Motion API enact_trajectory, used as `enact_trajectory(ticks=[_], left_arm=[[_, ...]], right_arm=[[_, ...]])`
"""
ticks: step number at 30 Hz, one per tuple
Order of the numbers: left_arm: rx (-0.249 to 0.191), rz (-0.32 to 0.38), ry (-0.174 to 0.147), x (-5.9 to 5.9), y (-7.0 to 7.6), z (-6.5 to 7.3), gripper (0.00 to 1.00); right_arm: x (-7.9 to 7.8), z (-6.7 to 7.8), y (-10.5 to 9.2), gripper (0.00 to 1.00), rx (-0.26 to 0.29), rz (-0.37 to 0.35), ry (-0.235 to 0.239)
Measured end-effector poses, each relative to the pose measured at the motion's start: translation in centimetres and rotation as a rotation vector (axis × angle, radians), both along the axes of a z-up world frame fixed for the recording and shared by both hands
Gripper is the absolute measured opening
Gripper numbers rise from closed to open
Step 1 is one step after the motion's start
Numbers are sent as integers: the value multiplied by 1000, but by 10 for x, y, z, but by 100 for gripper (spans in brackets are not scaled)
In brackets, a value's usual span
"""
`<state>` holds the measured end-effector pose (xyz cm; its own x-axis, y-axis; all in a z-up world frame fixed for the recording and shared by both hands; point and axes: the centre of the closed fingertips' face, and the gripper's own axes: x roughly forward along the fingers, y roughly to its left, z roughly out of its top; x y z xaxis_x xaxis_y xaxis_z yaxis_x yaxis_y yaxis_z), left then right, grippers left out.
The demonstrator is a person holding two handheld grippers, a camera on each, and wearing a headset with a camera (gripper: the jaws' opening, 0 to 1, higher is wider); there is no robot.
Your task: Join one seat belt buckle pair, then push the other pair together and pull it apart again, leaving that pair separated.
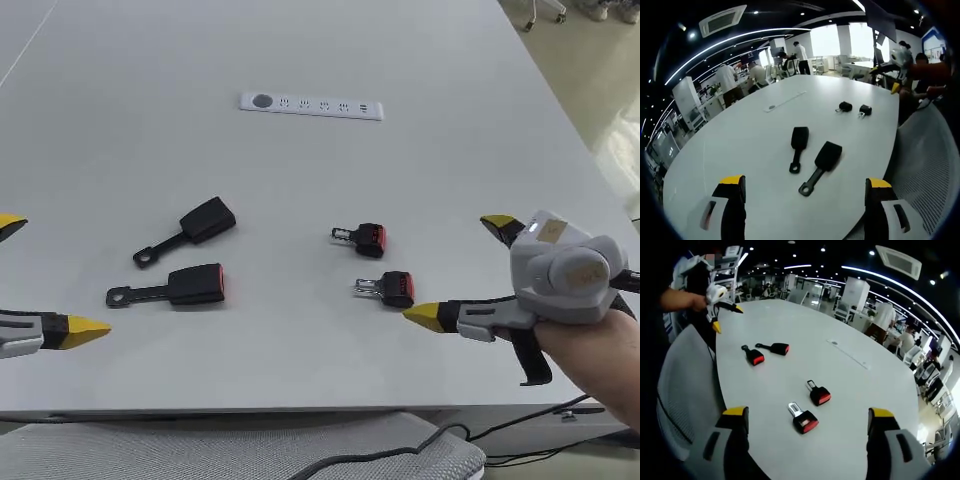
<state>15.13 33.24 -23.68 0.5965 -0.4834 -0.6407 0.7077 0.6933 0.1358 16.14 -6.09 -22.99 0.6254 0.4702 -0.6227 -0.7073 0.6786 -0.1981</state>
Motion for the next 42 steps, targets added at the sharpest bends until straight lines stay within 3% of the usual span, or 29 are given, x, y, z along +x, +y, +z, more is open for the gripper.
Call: enact_trajectory(ticks=[15,42], left_arm=[[-18,5,8,0,-2,-2,100],[-4,-12,8,-1,-4,-1,100]], right_arm=[[-2,0,3,99,5,1,8],[-2,-1,10,97,-1,16,21]])
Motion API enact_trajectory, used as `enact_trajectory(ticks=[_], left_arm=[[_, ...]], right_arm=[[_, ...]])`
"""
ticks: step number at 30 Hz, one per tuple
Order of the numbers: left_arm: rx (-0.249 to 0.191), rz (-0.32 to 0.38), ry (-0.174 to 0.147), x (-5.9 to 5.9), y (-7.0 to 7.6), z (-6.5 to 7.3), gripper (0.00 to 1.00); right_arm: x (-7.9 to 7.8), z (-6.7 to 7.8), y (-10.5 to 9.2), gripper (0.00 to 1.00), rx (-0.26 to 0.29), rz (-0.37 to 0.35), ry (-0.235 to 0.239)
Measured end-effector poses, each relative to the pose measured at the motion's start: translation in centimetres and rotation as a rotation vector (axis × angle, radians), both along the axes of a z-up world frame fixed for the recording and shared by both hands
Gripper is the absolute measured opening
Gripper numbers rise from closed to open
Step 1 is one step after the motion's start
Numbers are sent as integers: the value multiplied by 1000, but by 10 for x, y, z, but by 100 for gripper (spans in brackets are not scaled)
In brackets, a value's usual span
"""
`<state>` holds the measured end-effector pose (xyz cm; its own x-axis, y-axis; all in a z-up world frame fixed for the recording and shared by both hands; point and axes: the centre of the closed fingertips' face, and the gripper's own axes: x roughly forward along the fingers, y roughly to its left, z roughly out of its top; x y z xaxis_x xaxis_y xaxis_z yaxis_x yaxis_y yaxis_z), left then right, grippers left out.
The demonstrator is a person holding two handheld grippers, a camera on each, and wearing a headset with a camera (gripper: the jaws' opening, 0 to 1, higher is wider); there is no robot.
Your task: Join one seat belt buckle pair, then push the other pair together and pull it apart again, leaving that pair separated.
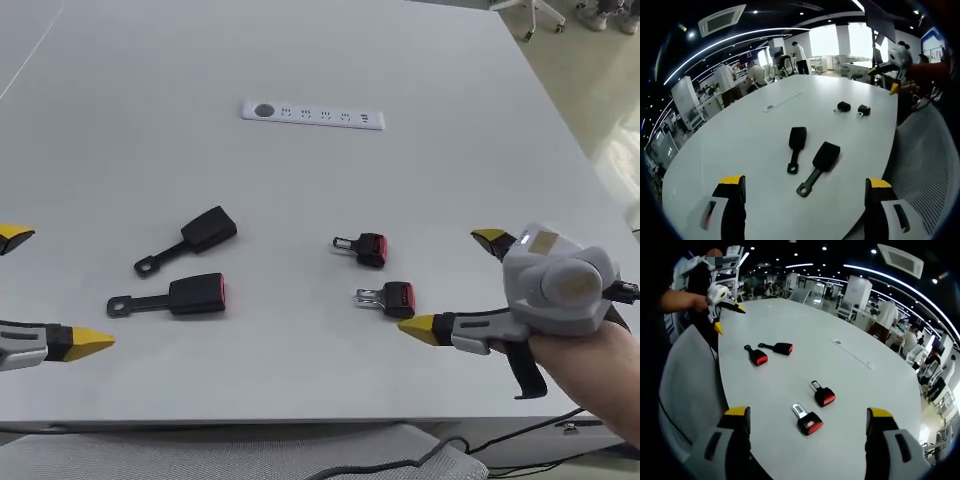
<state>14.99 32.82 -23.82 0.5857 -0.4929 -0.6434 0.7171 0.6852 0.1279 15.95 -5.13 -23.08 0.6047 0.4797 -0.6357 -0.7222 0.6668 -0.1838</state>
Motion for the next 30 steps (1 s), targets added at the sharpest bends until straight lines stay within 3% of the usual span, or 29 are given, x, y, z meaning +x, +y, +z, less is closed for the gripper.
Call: enact_trajectory(ticks=[12,23,30], left_arm=[[-1,-3,-8,1,1,2,100],[26,-22,-11,2,1,0,100],[47,-28,-2,3,5,-4,99]], right_arm=[[1,3,-3,96,-8,-5,-12],[2,5,-5,95,-17,-6,-14],[0,2,-7,91,-78,31,-14]])
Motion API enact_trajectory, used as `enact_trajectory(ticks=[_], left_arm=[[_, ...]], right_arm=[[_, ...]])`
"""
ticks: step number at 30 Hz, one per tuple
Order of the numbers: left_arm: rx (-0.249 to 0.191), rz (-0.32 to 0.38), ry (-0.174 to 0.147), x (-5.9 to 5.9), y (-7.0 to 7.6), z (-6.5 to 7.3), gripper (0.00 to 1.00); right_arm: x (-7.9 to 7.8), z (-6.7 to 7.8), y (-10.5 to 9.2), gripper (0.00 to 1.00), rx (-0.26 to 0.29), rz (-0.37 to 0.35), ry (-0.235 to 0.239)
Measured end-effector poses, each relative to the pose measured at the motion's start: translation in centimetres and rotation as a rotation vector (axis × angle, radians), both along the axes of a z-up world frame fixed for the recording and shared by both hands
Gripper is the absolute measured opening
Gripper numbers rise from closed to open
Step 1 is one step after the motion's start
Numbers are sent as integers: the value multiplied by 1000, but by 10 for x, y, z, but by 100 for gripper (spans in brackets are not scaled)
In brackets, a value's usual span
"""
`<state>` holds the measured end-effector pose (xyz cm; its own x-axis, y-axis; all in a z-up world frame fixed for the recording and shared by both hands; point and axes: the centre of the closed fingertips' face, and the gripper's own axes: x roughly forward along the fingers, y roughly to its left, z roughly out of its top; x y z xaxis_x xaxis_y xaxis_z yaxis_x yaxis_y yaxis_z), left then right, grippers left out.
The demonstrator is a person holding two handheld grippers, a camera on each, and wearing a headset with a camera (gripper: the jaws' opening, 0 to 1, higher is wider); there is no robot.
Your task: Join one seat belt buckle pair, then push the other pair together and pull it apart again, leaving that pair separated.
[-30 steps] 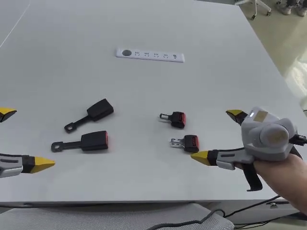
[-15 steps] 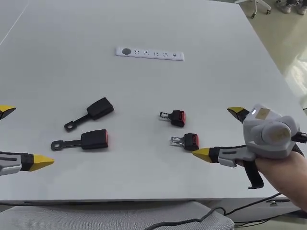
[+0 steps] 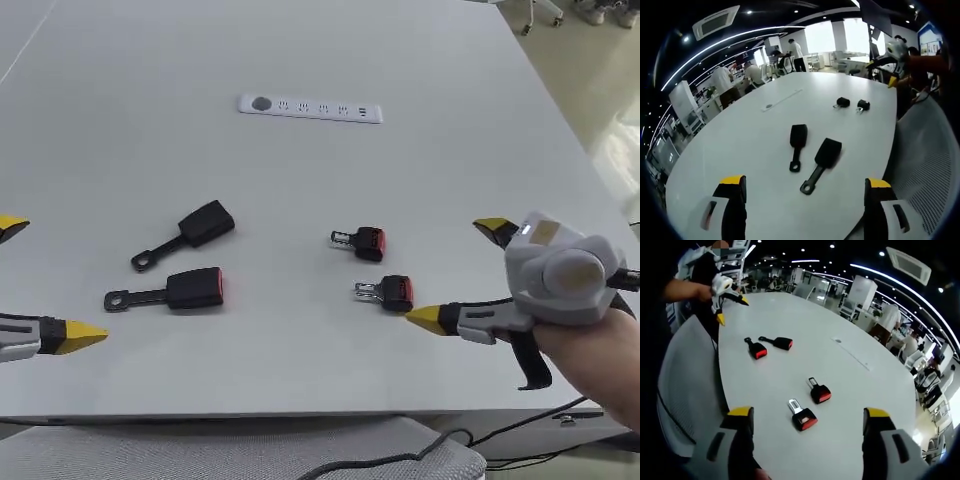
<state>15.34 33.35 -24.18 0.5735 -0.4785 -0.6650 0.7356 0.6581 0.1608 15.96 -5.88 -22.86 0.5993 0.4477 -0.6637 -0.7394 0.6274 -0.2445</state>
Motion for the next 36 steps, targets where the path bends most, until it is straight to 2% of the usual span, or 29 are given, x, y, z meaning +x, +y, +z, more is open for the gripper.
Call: enact_trajectory(ticks=[10,13,17,20,22,24,26,31,36], left_arm=[[56,-31,5,6,1,-2,93],[88,-55,12,8,-1,-4,88],[104,-92,16,12,-8,-6,85],[119,-117,12,16,-13,-7,83],[142,-132,0,22,-16,-9,83],[144,-147,15,22,-19,-11,77],[164,-173,14,23,-23,-15,72],[190,-244,49,20,-33,-28,66],[159,-255,87,17,-43,-38,63]], right_arm=[[0,5,5,87,-7,35,5],[2,2,3,86,-31,56,11],[1,-1,4,83,-46,85,20],[1,-4,6,79,-47,103,31],[-1,-8,7,76,-80,146,37],[-4,-11,10,73,-90,175,51],[-5,-15,11,67,-99,207,61],[-2,-24,15,57,-107,246,88],[2,-36,16,51,-114,278,121]])
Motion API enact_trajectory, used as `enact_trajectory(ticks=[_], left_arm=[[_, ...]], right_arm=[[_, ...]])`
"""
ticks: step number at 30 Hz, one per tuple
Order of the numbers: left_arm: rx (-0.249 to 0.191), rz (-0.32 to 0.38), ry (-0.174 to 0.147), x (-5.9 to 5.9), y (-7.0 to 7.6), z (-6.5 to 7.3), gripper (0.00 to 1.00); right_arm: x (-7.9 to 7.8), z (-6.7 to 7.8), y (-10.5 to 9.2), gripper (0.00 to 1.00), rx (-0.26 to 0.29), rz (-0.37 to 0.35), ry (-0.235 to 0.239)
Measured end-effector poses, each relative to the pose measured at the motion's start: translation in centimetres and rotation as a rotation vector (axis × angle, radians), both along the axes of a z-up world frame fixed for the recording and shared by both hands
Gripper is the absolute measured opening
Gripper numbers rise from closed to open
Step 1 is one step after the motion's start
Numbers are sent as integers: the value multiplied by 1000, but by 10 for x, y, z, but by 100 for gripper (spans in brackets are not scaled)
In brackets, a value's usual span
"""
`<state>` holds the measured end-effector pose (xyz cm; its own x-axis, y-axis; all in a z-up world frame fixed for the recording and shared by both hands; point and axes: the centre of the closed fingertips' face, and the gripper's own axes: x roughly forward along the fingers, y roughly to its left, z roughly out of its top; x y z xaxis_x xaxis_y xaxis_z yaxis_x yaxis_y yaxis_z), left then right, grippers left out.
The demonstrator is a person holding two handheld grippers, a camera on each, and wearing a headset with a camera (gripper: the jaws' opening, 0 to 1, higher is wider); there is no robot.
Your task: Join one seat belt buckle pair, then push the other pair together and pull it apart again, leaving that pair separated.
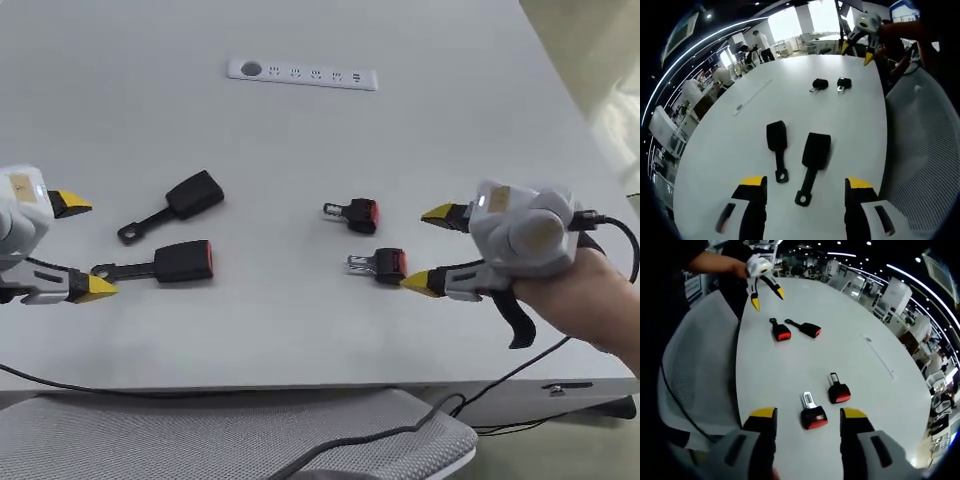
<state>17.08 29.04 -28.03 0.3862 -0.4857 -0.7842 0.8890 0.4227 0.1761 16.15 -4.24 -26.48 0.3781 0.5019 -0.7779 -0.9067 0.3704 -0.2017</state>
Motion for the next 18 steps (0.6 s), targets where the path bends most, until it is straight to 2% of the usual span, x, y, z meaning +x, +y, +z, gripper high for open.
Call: enact_trajectory(ticks=[7,13,18], left_arm=[[44,-69,27,1,-13,-19,57],[49,-100,54,6,-26,-32,54],[64,-121,60,10,-32,-38,54]], right_arm=[[4,-20,2,47,-34,53,45],[6,-34,4,44,-66,82,84],[9,-44,6,43,-82,99,107]])
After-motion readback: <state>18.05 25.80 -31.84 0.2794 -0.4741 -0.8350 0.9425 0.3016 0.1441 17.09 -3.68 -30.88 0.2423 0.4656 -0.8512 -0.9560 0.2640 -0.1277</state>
